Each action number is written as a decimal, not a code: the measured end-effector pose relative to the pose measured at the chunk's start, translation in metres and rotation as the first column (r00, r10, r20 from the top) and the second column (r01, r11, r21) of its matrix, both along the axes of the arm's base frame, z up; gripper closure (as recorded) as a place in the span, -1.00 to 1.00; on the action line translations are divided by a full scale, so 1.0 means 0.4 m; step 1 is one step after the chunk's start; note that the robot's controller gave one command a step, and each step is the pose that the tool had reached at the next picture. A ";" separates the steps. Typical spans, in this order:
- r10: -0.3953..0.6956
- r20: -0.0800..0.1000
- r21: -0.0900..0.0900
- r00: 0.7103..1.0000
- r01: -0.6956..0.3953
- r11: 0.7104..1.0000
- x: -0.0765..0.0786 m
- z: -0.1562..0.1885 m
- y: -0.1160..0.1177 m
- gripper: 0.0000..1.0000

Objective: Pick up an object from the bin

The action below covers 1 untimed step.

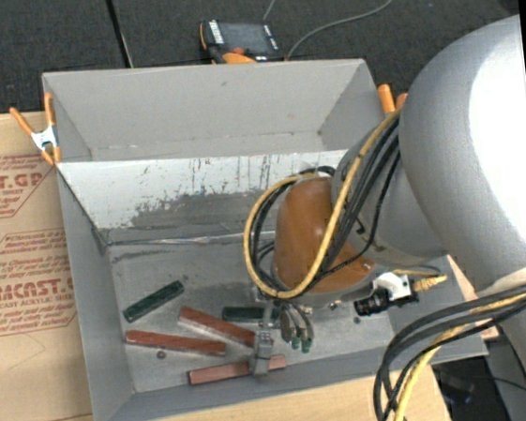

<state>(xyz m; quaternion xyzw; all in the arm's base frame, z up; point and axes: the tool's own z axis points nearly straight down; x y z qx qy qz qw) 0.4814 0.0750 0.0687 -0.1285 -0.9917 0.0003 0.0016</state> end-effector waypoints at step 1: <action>-0.003 0.008 0.003 1.000 0.003 1.000 -0.003 0.005 0.117 -1.00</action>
Offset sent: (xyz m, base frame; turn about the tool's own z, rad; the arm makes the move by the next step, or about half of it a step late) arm -0.0021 0.0437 0.0013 0.0072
